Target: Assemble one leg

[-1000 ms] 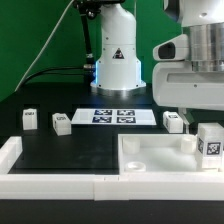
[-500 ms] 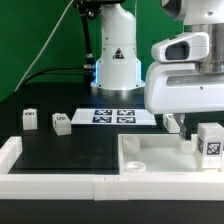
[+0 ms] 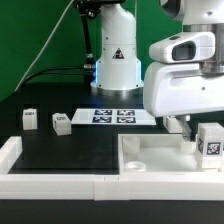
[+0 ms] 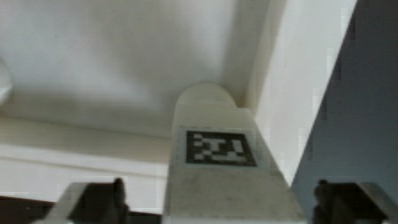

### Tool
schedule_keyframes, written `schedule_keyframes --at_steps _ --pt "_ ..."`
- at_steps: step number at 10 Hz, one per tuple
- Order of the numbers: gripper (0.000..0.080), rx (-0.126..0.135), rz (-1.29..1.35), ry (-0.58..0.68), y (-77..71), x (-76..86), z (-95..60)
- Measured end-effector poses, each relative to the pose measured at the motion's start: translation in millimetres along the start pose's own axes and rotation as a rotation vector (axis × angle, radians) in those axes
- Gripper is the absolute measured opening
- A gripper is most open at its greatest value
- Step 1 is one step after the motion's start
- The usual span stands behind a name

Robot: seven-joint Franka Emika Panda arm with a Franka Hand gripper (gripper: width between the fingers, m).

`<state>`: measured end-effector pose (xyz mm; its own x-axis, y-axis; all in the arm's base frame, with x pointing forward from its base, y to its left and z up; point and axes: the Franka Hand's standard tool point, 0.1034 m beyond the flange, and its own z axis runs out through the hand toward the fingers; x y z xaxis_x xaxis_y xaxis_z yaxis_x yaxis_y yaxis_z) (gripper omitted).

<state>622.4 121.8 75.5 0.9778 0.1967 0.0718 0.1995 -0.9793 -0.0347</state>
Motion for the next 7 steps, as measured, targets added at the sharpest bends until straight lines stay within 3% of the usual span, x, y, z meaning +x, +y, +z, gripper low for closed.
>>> schedule_keyframes --at_steps 1,2,4,7 --pt "0.0405 0.000 0.025 0.000 0.0 0.0 0.0" --pt "0.0291 0.000 0.054 0.000 0.3 0.1 0.0" --pt "0.0291 0.002 0.080 0.001 0.0 0.2 -0.1" --pt "0.0291 -0.003 0.576 0.004 -0.2 -1.9 -0.1"
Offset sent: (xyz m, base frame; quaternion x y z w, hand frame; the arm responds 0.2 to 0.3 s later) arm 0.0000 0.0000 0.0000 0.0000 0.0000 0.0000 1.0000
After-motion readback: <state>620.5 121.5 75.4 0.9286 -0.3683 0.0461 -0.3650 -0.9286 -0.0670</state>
